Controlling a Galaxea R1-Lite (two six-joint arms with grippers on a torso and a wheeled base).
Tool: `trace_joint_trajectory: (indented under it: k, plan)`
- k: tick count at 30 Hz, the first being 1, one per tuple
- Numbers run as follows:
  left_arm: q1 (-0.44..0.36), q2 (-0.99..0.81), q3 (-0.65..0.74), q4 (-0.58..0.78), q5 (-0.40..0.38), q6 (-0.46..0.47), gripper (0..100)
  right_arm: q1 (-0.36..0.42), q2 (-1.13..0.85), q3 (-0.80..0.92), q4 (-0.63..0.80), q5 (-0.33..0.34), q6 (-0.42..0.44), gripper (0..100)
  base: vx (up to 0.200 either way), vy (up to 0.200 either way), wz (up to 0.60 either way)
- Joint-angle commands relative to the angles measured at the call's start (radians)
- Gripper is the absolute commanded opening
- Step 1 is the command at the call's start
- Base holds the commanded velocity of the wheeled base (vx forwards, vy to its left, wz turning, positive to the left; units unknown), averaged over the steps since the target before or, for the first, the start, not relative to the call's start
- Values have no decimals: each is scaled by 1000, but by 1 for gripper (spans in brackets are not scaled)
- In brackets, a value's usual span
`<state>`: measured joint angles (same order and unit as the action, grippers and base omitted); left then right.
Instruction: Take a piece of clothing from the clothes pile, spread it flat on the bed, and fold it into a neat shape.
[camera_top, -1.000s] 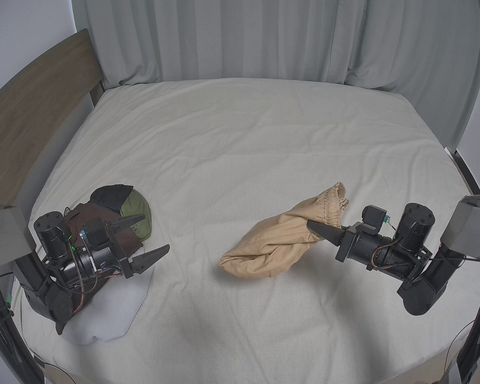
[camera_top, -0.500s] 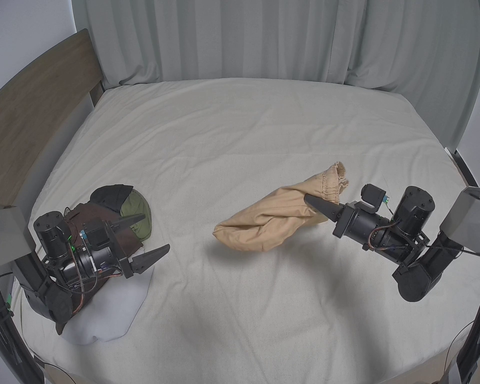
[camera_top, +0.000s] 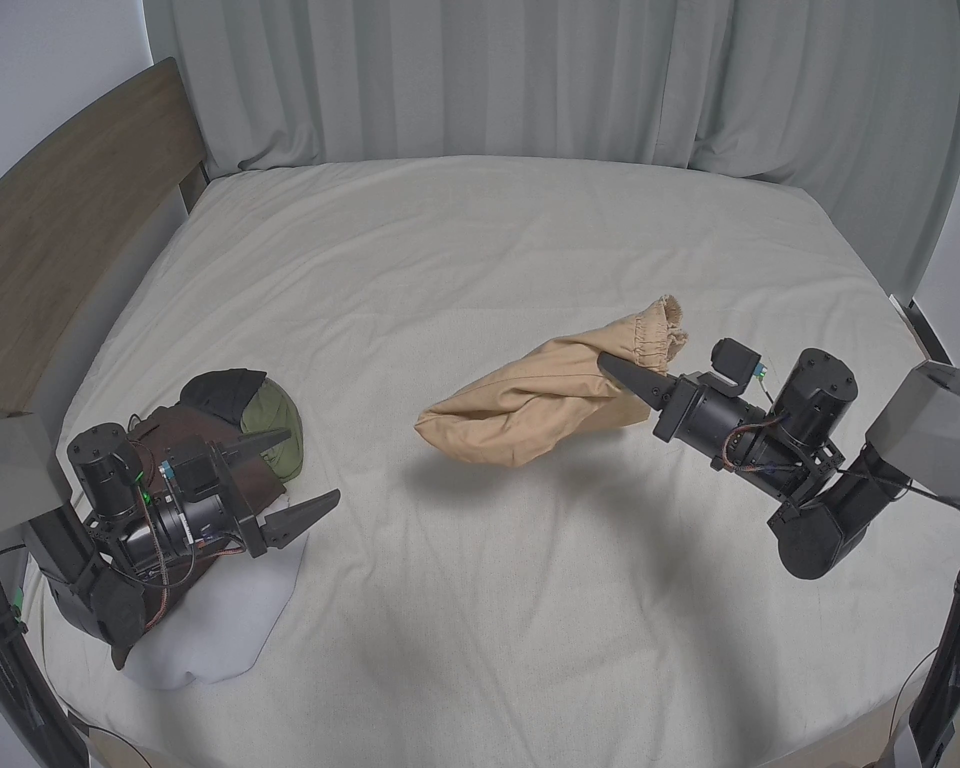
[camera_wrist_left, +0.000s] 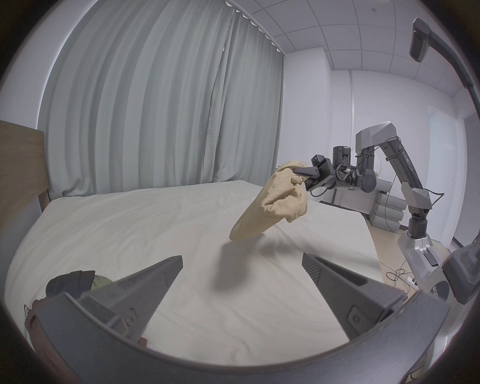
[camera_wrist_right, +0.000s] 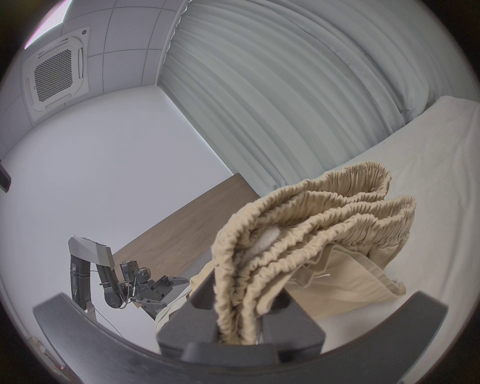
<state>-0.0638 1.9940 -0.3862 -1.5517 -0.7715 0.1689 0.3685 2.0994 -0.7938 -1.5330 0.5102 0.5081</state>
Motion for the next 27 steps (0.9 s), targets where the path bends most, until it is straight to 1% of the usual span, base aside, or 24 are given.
trace_joint_trajectory:
  k: [1, 4, 8, 9, 15, 27]
  plan:
    - [-1, 2, 0, -1, 0, 0, 100, -2, 54, -64, 4, 1, 0, 0, 0, 0, 0]
    - [1, 2, 0, -1, 0, 0, 100, -3, 76, -100, 7, 1, 0, 0, 0, 0, 0]
    - [-1, 2, 0, -1, 0, 0, 100, -5, 88, -145, 54, 1, 1, 0, 0, 0, 0]
    - [-1, 2, 0, -1, 0, 0, 100, -6, 88, -179, 94, 1, 3, 0, 0, 0, 0]
    - [1, 2, 0, -1, 0, 0, 100, -8, 93, -289, 208, 1, 6, 0, 0, 0, 0]
    - [-1, 3, 1, -1, 0, 0, 100, -20, 169, -504, 355, 1, 6, 0, 0, 0, 0]
